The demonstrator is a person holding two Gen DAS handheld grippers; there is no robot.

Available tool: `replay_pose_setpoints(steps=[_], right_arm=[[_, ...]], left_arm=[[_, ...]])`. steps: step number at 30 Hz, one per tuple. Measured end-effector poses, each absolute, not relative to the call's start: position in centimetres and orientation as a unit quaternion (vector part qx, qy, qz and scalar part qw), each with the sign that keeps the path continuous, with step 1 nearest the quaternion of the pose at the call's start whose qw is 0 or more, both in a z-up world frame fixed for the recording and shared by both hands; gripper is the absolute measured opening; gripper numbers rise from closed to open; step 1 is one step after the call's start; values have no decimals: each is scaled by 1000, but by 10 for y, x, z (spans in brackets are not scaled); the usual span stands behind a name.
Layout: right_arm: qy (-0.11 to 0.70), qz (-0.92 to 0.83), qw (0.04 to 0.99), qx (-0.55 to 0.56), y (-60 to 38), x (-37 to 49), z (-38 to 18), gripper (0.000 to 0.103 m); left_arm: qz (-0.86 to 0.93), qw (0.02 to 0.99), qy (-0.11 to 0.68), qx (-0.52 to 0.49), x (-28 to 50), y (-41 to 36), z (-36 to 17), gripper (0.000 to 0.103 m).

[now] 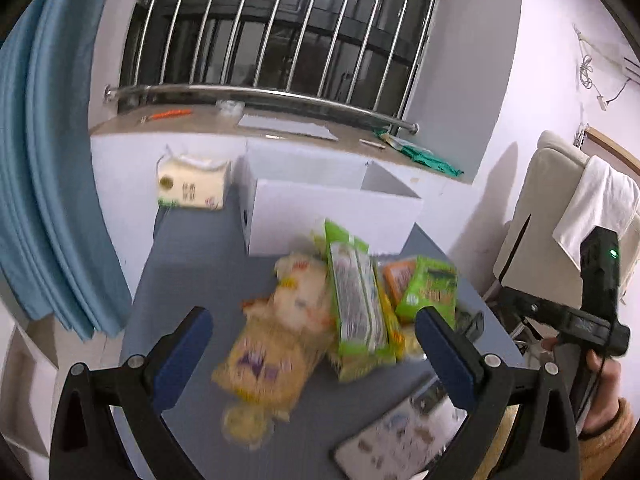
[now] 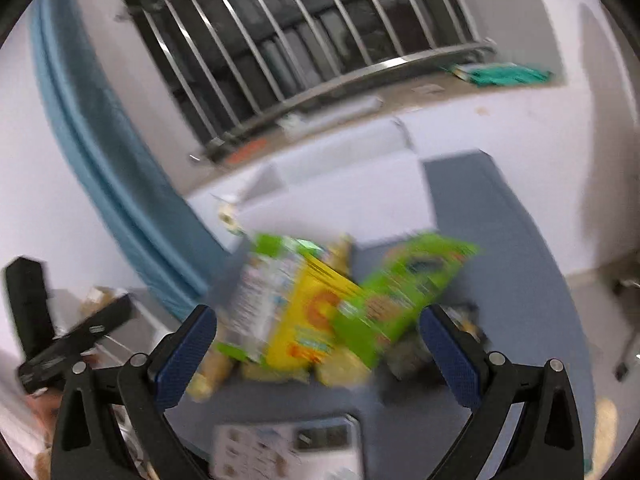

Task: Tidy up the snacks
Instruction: 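Move the right tool down to the long green packet, then grasp and lift the green packet with right tool while left grasps clear round cup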

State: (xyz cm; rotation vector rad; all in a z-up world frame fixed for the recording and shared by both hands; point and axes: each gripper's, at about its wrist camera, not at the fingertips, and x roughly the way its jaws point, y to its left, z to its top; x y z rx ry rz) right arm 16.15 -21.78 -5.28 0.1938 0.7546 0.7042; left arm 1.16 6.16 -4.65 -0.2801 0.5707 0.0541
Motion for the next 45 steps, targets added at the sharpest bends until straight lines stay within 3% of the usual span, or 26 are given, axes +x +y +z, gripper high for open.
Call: replay_pose_setpoints(steps=[9,23,24,26,27,37,42,45], right_arm=[[375,279,882,67,-243,165,-66,103],[465,289,817,182,-231,264,-109,103],[488,283,803,195,-229,273,-116,100],[520,278,775,226,-229,286,-132,67],[530,282,762,241,-230,291,-138,23],[476,319,769,282,-245,278,-116,14],[406,324,825,222,-246,257,-68,14],[337,312,879,128,-236,227,-34,14]], left_arm=[[43,945,297,-132,-13,63,-79,103],[45,934,324,-146,-8,68,-104,103],[46,933,326,-148,-7,70,-106,103],[48,931,329,-152,-7,72,-109,103],[49,930,330,-154,-8,73,-110,103],[57,923,347,-156,-4,79,-122,103],[71,917,375,-115,2,71,-132,103],[79,914,386,-91,6,66,-137,103]])
